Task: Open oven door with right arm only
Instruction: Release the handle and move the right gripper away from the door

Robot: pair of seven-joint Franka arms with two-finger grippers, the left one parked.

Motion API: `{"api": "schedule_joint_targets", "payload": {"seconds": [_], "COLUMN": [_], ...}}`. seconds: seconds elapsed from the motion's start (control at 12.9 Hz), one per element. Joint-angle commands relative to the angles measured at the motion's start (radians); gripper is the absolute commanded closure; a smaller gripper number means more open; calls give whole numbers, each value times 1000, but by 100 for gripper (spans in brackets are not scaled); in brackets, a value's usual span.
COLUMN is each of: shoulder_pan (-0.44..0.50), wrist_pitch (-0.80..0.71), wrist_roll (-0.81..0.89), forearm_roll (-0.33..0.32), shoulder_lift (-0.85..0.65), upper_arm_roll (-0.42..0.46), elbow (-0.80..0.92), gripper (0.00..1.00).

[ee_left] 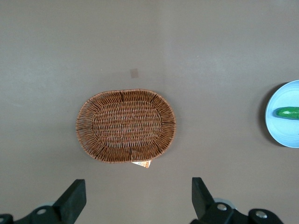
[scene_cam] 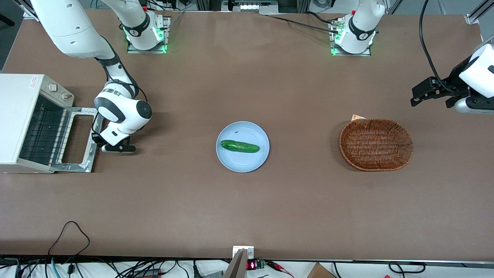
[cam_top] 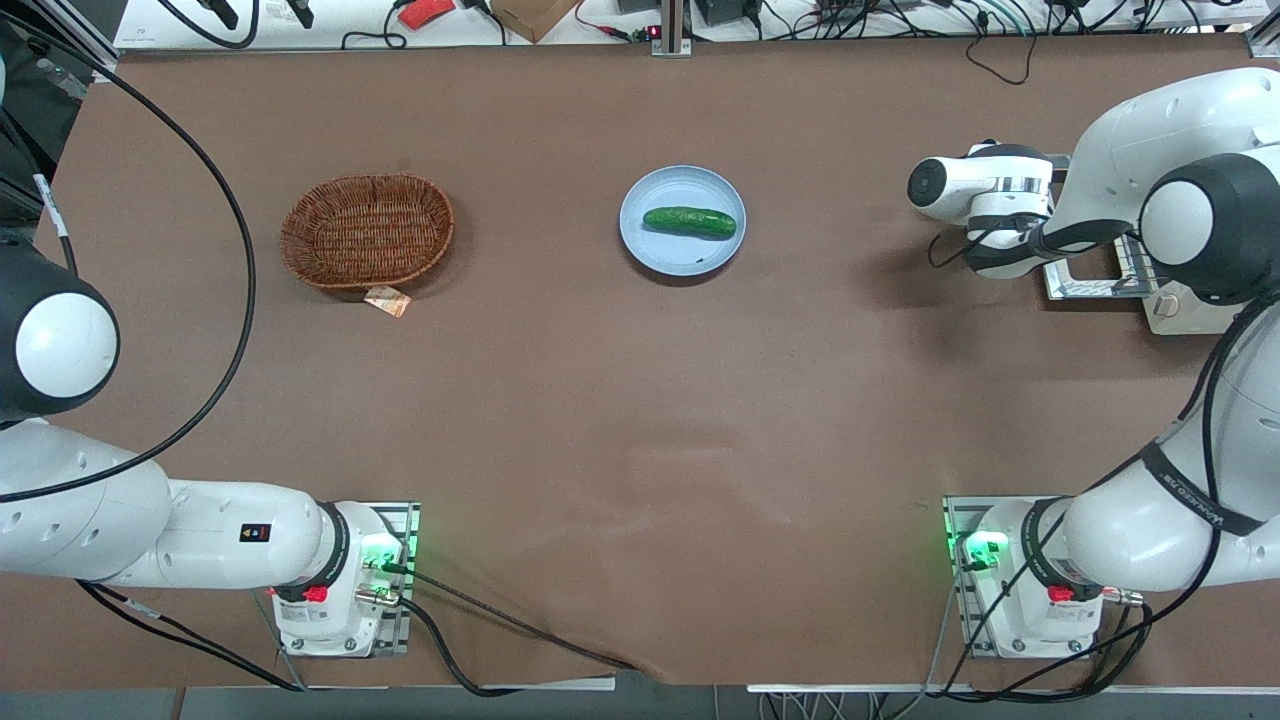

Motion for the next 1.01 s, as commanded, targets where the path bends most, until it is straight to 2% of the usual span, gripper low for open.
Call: {"api": "schedule_joint_targets", "payload": {"seconds": [0.0,0.16,0.31,0.39,0.47,0.54,0.78,0.85,0.93], "shoulder_pan": [12,11,12,14,11,11,11,11,5], "wrist_pitch": [-13,-3,7,9,9,9,7,0,-8], "wrist_roll": [19,16,1,-1,-1,-6,-50,-125,-239], "forearm_roll": [-13,-8,65,94,143,186,378,474,600], "shoulder_lift": [14,14,7,5,2,1,-33,-59,-94], "upper_arm_roll": [-22,-21,-8,-4,18,25,52,61,61], "elbow": [15,26,38,48,64,82,128,145,168], "gripper": [100,100,96,93,80,79,79,79,79]}}
